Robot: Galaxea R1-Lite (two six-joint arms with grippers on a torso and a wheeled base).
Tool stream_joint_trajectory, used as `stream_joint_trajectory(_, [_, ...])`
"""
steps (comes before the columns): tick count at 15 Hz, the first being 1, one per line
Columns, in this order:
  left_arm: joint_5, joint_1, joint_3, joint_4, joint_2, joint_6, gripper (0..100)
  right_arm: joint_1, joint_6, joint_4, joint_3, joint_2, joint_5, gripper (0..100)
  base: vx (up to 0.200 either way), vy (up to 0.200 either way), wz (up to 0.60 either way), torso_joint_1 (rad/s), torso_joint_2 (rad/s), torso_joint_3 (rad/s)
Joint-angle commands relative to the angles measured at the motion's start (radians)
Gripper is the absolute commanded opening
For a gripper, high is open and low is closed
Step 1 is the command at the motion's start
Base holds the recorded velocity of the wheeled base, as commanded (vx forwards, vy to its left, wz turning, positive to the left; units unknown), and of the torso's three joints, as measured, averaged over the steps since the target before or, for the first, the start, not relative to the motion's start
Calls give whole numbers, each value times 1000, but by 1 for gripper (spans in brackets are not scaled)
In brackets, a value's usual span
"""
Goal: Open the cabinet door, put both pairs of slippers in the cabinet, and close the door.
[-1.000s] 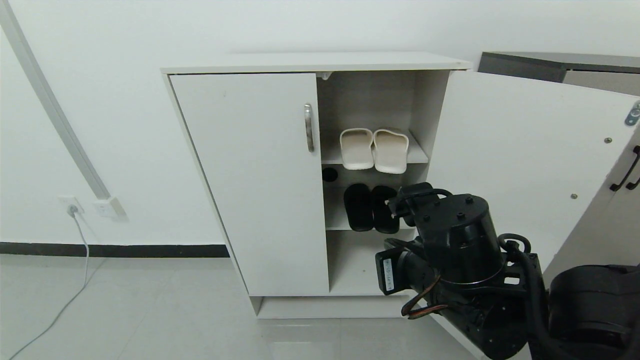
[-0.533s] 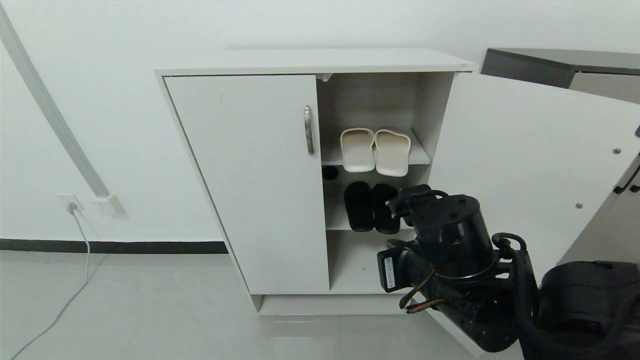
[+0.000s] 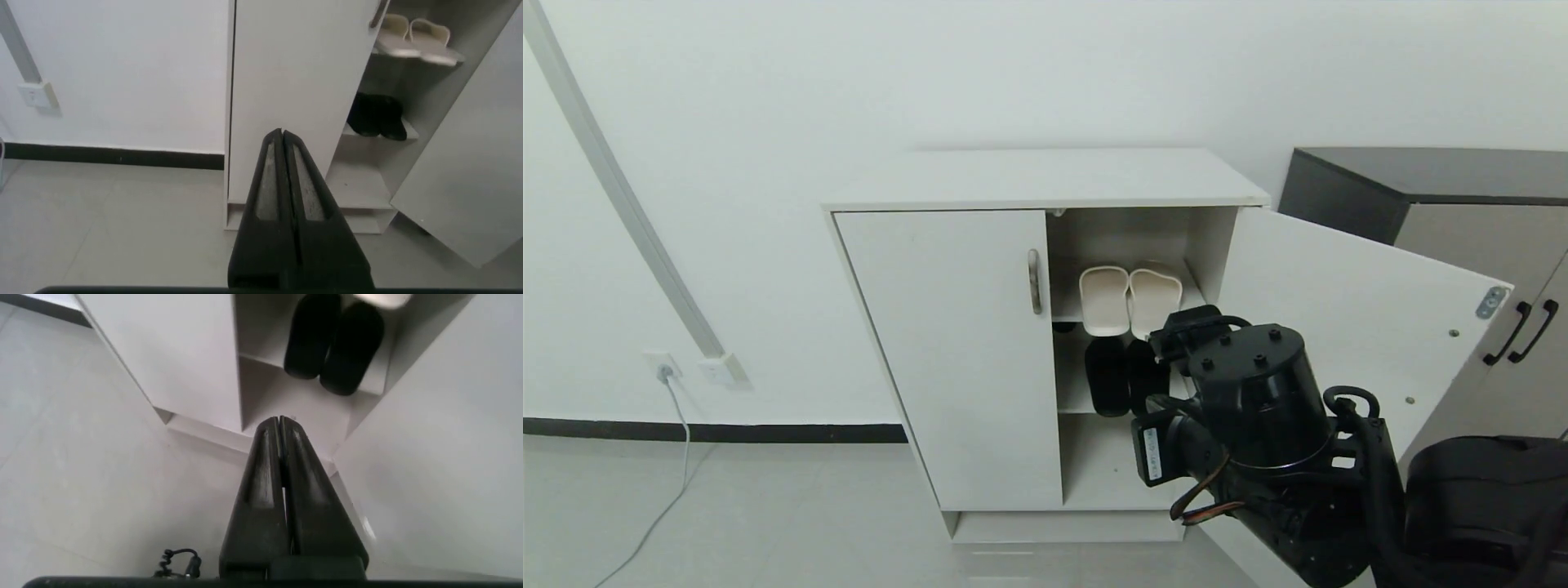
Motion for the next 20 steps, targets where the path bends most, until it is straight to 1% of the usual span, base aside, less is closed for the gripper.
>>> stream_joint_trajectory(1, [0,1,0,0,1,0,0,-1,0,0,0,2,0,0,0,0,0,144,-461,-330])
stream_joint_trajectory(11, [0,1,0,0,1,0,0,-1,0,0,1,3,0,0,0,0,0,179,-494,-314])
stream_joint_trajectory(20, [0,1,0,0,1,0,0,-4,0,0,1,10,0,0,0,0,0,238,-559,-321])
